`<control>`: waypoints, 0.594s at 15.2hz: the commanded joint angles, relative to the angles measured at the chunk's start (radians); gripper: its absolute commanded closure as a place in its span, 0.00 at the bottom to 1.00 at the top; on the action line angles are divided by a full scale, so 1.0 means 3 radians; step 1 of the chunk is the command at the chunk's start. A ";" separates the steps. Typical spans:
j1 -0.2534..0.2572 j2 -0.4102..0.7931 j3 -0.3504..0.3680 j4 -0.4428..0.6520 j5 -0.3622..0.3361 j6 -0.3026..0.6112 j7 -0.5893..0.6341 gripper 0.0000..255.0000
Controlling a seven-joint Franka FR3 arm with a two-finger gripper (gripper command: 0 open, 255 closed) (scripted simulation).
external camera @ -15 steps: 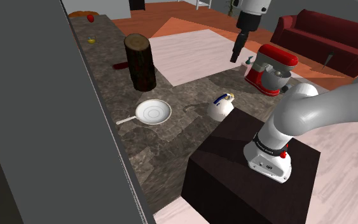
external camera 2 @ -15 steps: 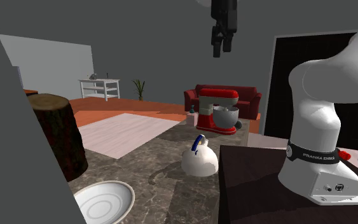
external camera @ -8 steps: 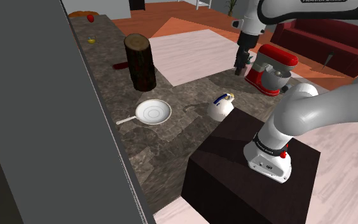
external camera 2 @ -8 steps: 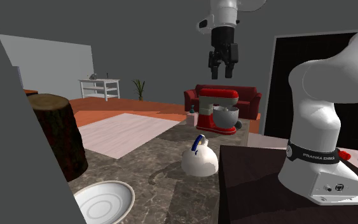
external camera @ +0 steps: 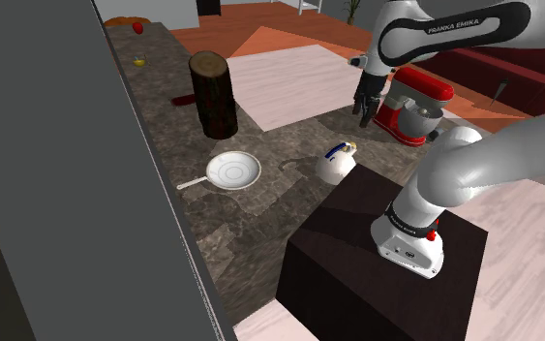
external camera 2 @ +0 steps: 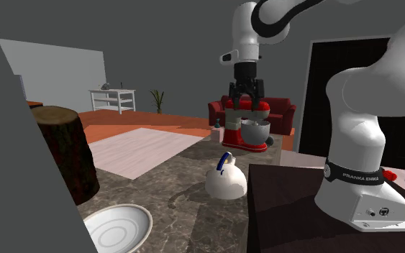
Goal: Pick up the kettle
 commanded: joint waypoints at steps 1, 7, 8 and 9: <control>0.0032 0.0152 -0.0186 -0.0043 -0.0108 0.0205 -0.0272 0.00; 0.0363 0.0971 -0.0870 0.0082 -0.0182 0.0926 -0.1156 0.00; 0.0455 0.1137 -0.0998 0.0121 -0.0136 0.1051 -0.1329 0.00; 0.0559 0.1313 -0.1131 0.0164 -0.0063 0.1178 -0.1517 0.00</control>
